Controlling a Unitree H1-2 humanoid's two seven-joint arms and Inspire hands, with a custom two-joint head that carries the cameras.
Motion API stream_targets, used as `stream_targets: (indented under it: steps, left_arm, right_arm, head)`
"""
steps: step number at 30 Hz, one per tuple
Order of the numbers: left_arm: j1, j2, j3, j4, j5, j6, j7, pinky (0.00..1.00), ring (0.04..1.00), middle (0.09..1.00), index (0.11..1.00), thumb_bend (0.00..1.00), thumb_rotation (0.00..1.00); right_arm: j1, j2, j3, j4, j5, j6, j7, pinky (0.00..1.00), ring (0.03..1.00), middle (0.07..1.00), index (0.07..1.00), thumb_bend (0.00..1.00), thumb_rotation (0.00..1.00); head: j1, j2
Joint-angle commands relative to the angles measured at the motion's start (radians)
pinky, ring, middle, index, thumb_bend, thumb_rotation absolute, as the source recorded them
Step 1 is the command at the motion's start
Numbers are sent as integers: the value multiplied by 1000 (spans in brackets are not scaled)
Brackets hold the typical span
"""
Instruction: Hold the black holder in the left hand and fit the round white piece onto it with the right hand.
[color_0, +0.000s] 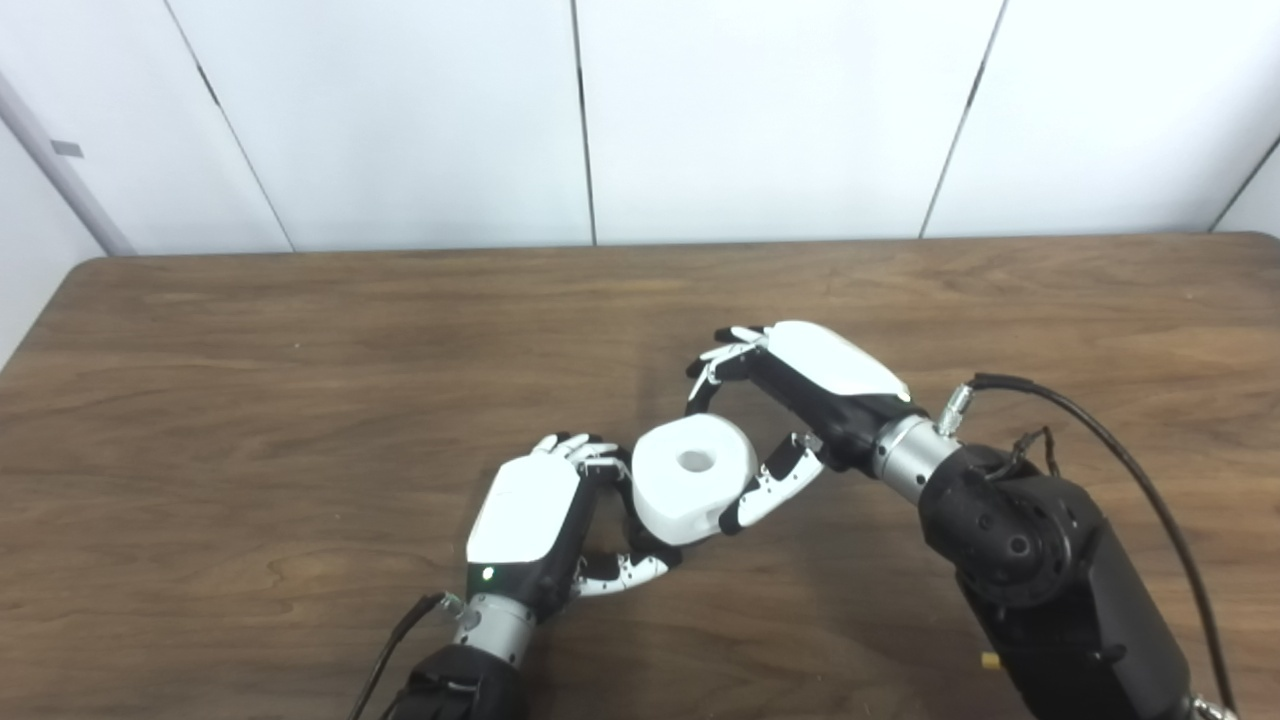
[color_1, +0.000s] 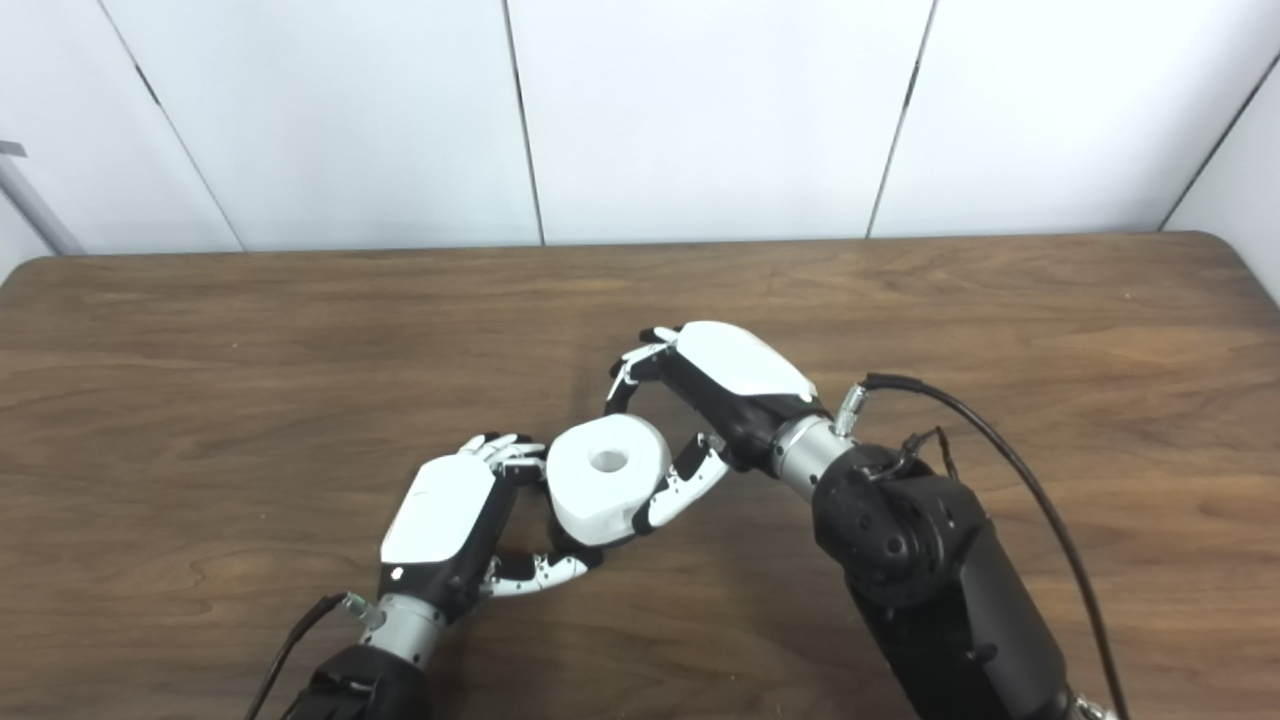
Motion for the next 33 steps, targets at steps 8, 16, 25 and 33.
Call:
stream_targets:
  steps: [8,16,25,33]
  left_arm:
    - [3,-3,-19,12,10,-4,-27,924,866,775,487,520,48]
    - [-1,-3,-19,23,8,-9,-18,916,862,773,487,520,48]
    - [-2,-6,-18,29,6,-9,-15,924,867,776,487,520,48]
    - [2,-12,-12,33,-2,-9,3,923,863,770,487,521,50]
  right_arm:
    - [-23,-8,-4,-7,-4,-44,-27,1000,957,818,482,525,138]
    - [-23,-10,-4,-1,-8,-54,-26,1000,952,813,484,525,141]
    - [-35,-27,1,7,-19,-71,-14,1000,959,822,592,925,275]
    - [-39,-35,4,2,-32,-53,-7,1000,976,880,689,1000,375]
  head:
    - [-2,1]
    - [-6,-2]
    - [-10,-3]
    - [-10,-3]
